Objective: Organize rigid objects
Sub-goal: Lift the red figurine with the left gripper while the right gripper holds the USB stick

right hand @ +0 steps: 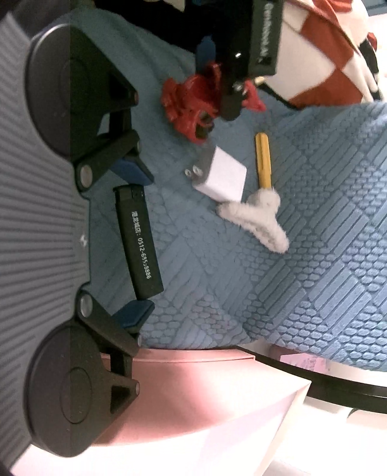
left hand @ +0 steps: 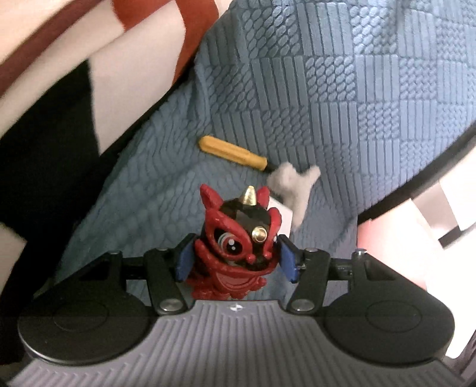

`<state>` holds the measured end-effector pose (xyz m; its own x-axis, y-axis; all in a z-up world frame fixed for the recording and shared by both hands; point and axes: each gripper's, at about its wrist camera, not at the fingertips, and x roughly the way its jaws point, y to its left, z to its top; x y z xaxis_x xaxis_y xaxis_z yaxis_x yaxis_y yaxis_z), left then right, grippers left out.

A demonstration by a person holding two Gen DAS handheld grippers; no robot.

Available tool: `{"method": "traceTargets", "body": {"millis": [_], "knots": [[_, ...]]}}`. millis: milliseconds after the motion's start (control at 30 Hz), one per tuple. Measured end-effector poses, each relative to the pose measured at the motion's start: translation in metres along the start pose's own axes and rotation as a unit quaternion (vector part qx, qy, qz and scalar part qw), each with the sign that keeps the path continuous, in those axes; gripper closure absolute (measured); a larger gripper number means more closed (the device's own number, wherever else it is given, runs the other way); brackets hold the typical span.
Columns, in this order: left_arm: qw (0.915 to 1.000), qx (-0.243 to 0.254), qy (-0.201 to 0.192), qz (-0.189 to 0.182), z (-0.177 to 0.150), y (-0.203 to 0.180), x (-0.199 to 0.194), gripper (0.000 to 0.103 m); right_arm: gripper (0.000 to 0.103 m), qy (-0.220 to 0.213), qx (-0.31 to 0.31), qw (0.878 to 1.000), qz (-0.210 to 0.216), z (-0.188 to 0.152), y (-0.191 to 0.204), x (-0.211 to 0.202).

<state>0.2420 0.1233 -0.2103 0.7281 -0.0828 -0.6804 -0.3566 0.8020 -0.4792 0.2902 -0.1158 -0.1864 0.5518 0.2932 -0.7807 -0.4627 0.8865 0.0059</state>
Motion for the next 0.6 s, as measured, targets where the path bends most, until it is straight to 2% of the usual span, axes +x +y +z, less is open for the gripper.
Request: {"method": "traceTargets", "body": {"millis": [133,333,500,600], "knots": [[0.9994,0.032,-0.011,-0.002,-0.012,-0.01,-0.019,0.04,0.017,-0.008,0.0,1.0,0.001,-0.008,0.009,-0.013],[0.9989,0.038,-0.024,-0.012,-0.026,-0.016,-0.056,0.04,0.017,-0.015,0.018,1.0,0.013,-0.016,0.007,-0.045],[0.997,0.059,-0.051,-0.005,-0.031,-0.027,-0.089,0.04,0.017,-0.041,0.023,0.999,0.02,-0.009,0.006,-0.078],[0.9968,0.058,-0.052,-0.02,-0.036,-0.032,-0.106,0.04,0.017,-0.054,0.025,0.998,0.031,-0.005,0.003,-0.1]]}}
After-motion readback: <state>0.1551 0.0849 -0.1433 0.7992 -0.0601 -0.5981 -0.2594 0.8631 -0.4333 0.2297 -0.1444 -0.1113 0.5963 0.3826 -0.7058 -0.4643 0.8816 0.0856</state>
